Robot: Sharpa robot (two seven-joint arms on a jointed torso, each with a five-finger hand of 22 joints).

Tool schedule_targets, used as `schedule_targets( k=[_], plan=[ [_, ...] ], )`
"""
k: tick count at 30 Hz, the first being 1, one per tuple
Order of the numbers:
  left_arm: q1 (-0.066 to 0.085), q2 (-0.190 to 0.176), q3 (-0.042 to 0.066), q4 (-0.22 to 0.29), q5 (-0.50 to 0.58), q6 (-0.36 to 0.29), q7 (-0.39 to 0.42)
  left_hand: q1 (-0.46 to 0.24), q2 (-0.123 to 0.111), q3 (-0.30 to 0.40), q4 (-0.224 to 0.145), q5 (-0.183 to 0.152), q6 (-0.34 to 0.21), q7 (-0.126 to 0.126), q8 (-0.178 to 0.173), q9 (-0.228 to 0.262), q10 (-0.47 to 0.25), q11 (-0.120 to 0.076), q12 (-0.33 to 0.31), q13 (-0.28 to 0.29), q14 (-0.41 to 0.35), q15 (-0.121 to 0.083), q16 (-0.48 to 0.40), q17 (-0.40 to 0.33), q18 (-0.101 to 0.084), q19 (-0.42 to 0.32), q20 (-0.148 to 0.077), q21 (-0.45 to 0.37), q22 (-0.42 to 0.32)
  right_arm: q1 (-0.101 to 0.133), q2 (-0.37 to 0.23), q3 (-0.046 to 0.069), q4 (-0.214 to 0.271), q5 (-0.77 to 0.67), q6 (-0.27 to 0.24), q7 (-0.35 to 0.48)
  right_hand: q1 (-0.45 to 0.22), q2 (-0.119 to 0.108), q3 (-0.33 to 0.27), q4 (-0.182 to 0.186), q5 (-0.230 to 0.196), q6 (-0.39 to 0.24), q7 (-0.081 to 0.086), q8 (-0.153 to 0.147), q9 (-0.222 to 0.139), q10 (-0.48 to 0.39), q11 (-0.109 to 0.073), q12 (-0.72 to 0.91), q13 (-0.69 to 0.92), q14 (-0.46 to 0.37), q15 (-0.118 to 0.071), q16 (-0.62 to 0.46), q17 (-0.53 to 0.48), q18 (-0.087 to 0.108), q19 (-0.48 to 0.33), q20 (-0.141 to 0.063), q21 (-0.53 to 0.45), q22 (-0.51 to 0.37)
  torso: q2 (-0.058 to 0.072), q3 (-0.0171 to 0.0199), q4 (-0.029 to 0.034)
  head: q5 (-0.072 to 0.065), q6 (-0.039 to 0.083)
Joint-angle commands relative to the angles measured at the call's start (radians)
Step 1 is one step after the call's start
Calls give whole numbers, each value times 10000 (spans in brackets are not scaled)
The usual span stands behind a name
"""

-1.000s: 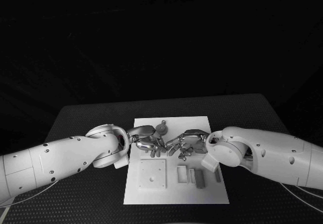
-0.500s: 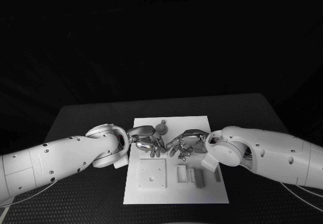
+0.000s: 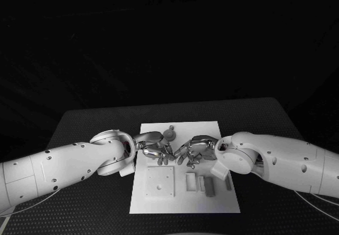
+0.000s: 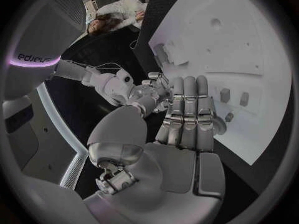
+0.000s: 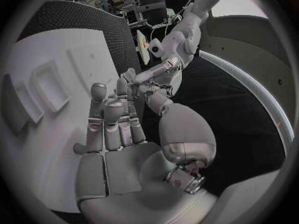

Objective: Assemble the parts on the task board

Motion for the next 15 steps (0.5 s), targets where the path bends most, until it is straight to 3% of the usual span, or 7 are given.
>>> schedule_targets(
  k=[1, 10, 15],
  plan=[
    [4, 30, 3, 42, -2, 154, 86, 2, 72, 50, 15, 43, 383, -280, 36, 3, 61, 6, 21, 17, 78, 9, -53, 14, -78, 59, -10, 34, 11, -4, 41, -2, -20, -107, 207, 86, 41, 103, 3, -98, 31, 47, 42, 59, 20, -34, -7, 81, 64, -16, -69, -39, 15, 226, 58, -51, -69, 141, 0, 3, -1, -6, -10],
    [4, 30, 3, 52, -1, 163, 76, 5, 71, 53, 16, 43, 383, -281, 37, 10, 61, 6, 19, 18, 80, 8, -55, 19, -80, 58, -11, 32, 13, -4, 43, -16, -47, -76, 241, 66, -175, 45, -70, 4, 24, 56, 41, 51, 45, -54, -11, 77, 209, -7, -71, -51, 23, 226, 82, -28, -88, 142, 0, 0, 0, -16, -18],
    [4, 27, 3, 56, -1, 177, 77, 6, 69, 54, 17, 43, 383, -281, 38, 13, 62, 6, 18, 19, 81, 8, -56, 22, -81, 58, -12, 32, 13, -4, 40, -20, -47, -76, 254, 64, -172, 128, -29, 38, 34, 85, 25, 63, 62, -38, -24, 86, 274, -5, -84, -56, 27, 226, 89, -41, -99, 142, 1, 1, 0, -19, -23]
  ],
)
